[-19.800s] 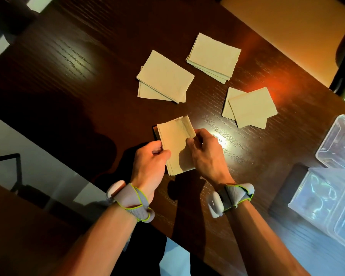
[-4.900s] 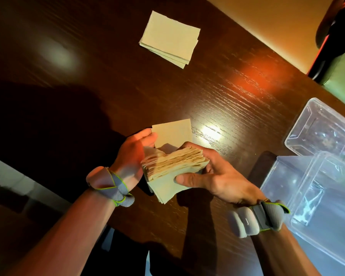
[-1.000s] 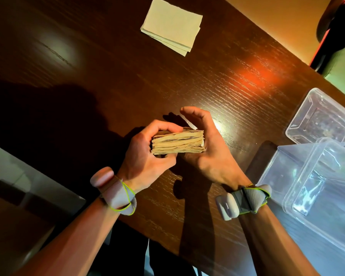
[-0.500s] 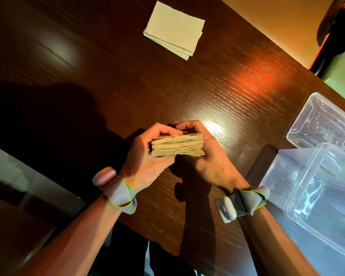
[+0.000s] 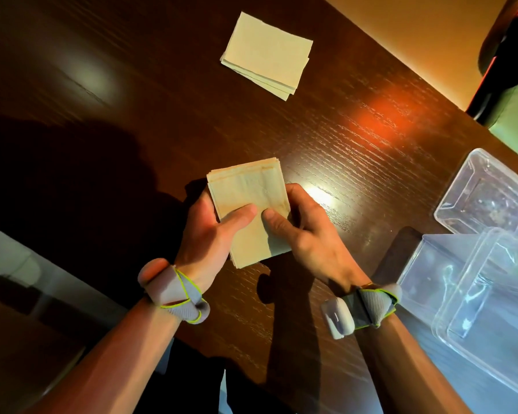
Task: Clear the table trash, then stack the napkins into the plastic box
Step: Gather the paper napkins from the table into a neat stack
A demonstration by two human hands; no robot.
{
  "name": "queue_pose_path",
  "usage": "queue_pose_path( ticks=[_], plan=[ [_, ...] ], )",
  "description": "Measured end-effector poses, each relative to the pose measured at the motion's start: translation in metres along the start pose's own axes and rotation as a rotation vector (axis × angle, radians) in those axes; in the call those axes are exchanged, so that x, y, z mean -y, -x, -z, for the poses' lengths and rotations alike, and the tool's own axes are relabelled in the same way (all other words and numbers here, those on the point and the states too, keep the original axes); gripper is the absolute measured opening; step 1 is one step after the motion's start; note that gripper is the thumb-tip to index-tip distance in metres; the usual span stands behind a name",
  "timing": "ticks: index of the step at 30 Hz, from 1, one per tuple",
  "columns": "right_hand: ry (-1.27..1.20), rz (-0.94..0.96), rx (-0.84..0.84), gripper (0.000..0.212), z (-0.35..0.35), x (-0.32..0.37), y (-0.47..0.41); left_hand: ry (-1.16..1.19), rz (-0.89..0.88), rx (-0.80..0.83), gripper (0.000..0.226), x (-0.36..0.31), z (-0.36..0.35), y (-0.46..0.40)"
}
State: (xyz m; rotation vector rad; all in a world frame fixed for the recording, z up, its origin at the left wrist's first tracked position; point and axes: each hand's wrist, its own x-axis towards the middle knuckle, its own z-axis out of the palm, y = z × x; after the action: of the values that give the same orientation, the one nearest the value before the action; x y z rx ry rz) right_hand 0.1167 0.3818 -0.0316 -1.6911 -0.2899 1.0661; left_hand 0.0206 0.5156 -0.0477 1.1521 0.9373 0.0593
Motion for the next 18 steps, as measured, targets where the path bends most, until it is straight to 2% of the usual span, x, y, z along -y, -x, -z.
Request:
queue_pose_path(
  ticks=[6,9,13,18],
  plan=[
    [-0.022,-0.103,-0.077,0.023,-0.009,-0.003,-0.010,0.119,0.114,0.048,0.053,-0.002,0.000,-0.002],
    [0.021,-0.151,-0.099,0.023,-0.012,-0.001,-0.019,0.104,0.148,0.042,0.057,-0.002,0.002,-0.008],
    [0.244,-0.168,-0.173,0.029,-0.009,0.010,-0.031,0.070,0.184,-0.039,0.055,-0.004,0.004,-0.017],
    [0.667,0.001,-0.472,0.040,0.015,0.049,-0.083,0.079,0.227,-0.142,0.041,-0.013,0.007,-0.030]
  ],
)
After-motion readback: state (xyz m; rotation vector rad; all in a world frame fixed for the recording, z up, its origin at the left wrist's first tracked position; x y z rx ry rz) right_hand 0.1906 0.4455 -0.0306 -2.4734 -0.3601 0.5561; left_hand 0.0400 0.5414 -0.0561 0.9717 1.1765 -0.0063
